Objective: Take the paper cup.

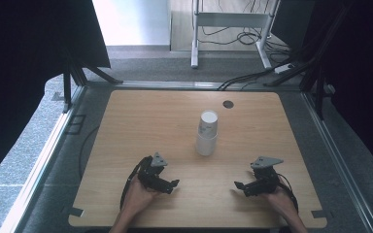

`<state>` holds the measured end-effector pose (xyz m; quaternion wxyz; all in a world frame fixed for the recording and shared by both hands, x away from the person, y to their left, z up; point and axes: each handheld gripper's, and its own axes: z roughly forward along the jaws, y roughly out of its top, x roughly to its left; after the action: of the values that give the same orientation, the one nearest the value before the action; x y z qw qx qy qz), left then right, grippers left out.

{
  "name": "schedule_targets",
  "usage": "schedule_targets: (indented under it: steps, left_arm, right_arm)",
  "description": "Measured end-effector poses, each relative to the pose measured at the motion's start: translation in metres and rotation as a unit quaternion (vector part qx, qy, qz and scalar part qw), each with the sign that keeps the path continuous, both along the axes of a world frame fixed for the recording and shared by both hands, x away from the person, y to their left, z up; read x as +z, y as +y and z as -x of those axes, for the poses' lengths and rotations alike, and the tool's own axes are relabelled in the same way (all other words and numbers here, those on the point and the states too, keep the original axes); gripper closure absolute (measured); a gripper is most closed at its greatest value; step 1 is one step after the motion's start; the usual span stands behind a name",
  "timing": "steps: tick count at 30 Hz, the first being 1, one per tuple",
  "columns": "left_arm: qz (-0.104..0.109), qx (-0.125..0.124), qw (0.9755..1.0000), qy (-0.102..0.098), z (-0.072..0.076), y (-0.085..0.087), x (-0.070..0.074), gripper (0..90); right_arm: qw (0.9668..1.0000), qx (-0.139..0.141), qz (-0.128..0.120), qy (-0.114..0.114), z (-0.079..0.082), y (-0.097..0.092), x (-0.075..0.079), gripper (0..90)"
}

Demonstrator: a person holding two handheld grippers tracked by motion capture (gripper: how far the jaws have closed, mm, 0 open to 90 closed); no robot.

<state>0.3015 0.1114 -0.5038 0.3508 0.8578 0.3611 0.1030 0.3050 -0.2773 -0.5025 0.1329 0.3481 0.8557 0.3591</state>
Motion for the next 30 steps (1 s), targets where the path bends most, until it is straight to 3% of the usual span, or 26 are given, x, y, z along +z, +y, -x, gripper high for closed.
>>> schedule_targets:
  steps: [14, 30]
  left_arm:
    - [0.016, -0.002, 0.9999, -0.004, -0.014, -0.001, 0.012, 0.0]
    - [0.0, -0.026, 0.9993, -0.026, -0.032, -0.017, 0.033, 0.3]
  right_arm:
    - [0.9996, 0.004, -0.028, 0.006, -0.01, 0.008, 0.022, 0.0]
    - [0.9989, 0.016, -0.044, 0.002, -0.026, 0.015, 0.045, 0.0]
